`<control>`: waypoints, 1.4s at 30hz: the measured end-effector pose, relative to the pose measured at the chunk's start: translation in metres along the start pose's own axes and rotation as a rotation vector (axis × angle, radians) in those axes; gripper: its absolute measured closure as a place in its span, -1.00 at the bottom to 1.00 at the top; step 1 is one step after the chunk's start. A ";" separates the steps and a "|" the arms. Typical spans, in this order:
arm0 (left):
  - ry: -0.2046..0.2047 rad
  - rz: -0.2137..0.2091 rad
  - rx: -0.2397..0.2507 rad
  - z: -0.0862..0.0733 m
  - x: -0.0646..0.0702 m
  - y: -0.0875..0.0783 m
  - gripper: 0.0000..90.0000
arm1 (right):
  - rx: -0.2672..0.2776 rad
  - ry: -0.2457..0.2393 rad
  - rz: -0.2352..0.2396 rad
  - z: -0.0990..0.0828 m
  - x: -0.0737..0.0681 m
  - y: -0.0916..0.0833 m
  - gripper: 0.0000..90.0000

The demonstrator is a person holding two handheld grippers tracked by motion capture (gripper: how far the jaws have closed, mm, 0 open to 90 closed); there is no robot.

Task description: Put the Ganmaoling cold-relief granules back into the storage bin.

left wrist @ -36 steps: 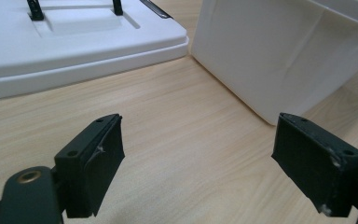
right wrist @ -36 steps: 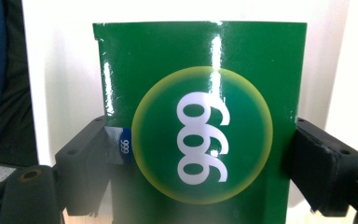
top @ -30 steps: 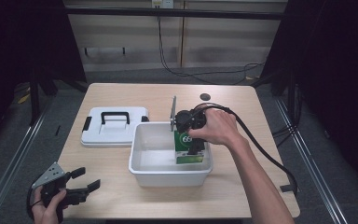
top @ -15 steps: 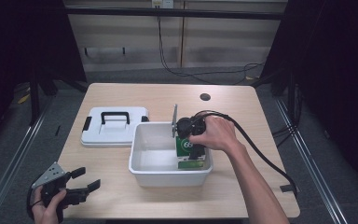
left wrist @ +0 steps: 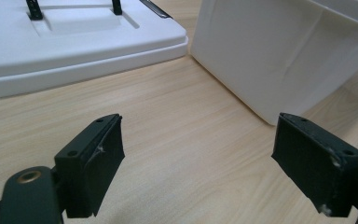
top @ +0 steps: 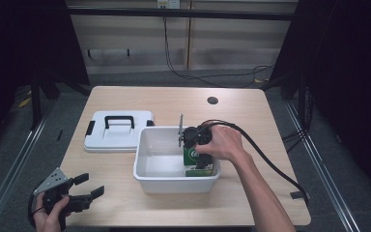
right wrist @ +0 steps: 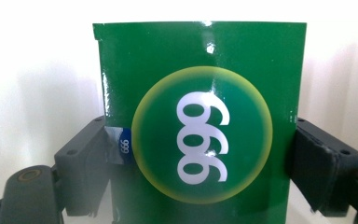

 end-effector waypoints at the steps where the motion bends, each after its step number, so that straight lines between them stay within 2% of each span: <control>1: -0.001 0.000 -0.001 0.000 0.000 0.000 -0.65 | -0.004 0.003 -0.006 0.000 0.001 0.001 -0.65; 6: -0.004 -0.002 -0.001 0.000 0.000 0.001 -0.65 | -0.029 0.009 0.017 0.000 0.000 0.009 -0.65; 15: -0.004 -0.001 0.000 0.000 0.000 0.001 -0.65 | -0.032 0.027 -0.001 -0.002 0.002 0.016 -0.66; 27: -0.003 -0.001 -0.001 0.000 0.000 0.001 -0.65 | -0.046 0.023 -0.021 -0.003 0.003 0.019 -0.69; 34: -0.005 0.000 0.000 0.000 0.000 0.001 -0.65 | -0.048 0.000 -0.035 -0.003 0.003 0.019 -0.70; 42: -0.003 0.000 -0.004 0.000 -0.001 0.001 -0.65 | -0.053 0.021 -0.034 -0.004 0.004 0.019 -0.71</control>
Point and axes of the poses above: each handheld gripper's, and its own axes: y roughly forward along the jaws, z roughly out of its top, x roughly to its right, the point moved 9 cm from there along y, roughly forward along the jaws, and after that the axes turned 3 degrees about z, right-handed, at the moved point
